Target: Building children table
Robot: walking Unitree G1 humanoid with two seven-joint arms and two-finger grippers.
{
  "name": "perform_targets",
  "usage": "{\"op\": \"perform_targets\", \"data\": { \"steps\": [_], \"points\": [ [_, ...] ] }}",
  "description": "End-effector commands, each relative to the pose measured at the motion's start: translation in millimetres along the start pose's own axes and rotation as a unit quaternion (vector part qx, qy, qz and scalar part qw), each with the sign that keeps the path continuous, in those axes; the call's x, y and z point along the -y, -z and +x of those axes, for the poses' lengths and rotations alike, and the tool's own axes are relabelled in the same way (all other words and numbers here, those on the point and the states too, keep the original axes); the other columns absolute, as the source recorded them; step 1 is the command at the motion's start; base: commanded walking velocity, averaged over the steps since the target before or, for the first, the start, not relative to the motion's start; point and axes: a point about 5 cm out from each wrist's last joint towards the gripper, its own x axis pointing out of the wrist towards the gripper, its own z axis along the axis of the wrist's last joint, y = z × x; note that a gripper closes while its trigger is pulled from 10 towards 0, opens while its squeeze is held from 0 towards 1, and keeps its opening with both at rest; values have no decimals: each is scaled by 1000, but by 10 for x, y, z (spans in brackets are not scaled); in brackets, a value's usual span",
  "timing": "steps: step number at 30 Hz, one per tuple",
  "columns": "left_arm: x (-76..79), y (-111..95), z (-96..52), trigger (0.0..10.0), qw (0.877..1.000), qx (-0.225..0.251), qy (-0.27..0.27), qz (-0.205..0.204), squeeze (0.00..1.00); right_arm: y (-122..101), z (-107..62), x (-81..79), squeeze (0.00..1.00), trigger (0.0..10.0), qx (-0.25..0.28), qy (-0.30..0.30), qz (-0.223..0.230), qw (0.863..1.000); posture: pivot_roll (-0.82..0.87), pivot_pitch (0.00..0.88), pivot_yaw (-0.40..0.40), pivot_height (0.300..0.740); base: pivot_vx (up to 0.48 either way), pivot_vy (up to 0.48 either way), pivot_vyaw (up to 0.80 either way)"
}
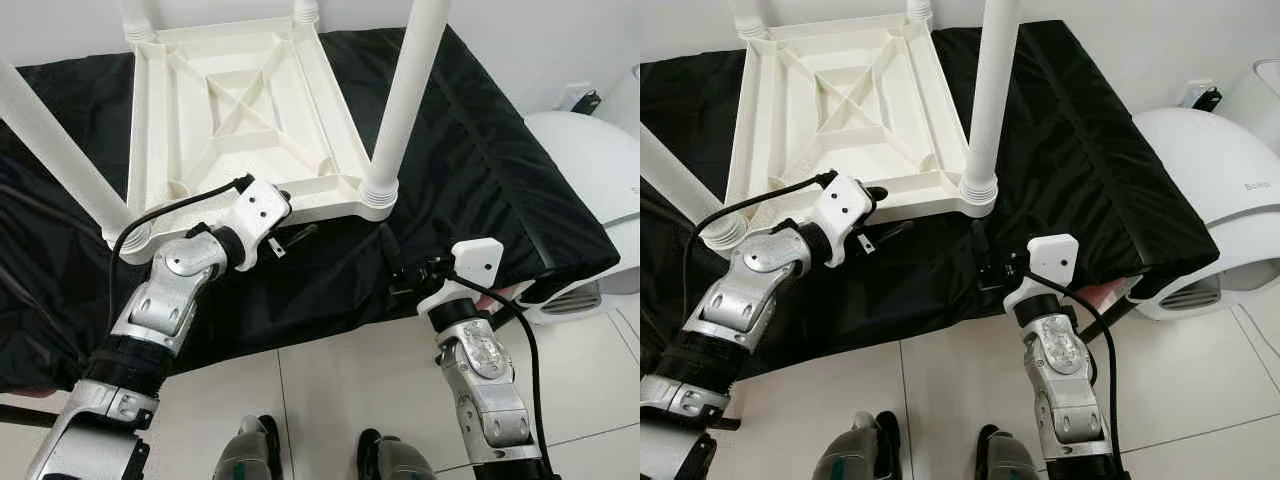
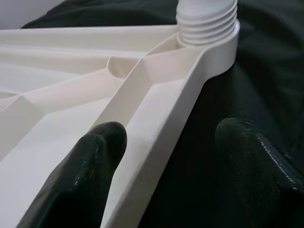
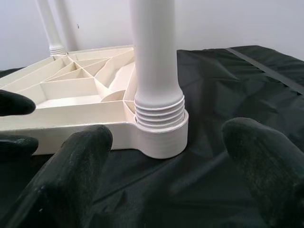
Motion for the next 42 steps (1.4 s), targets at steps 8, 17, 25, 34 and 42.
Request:
{"op": "perform_targets", "data": {
  "steps": [8,17,25,34,42],
  "points": [
    [-56,76,36,10000,1000,-21,11,16,0,-18,-40,-40,0,10000,5,0,-2,1000,-33,165,51,740,0,0,0],
    [-58,109,68,10000,999,-21,30,31,0,-27,-34,-54,0,10000,5,-2,-7,1000,-33,167,53,740,0,0,0],
    [-76,142,81,10000,999,-25,38,26,0,-11,-33,-82,0,10000,2,-5,-8,1000,-40,172,73,740,0,0,0],
    [-74,181,64,10000,998,-26,50,20,0,0,-51,-102,0,10000,-4,-9,-9,1000,-35,184,65,740,0,0,0],
    [-61,206,82,10000,997,-36,67,25,0,-3,-9,-116,0,10000,1,-13,-10,1000,-26,171,63,740,0,0,0]
  ]
}}
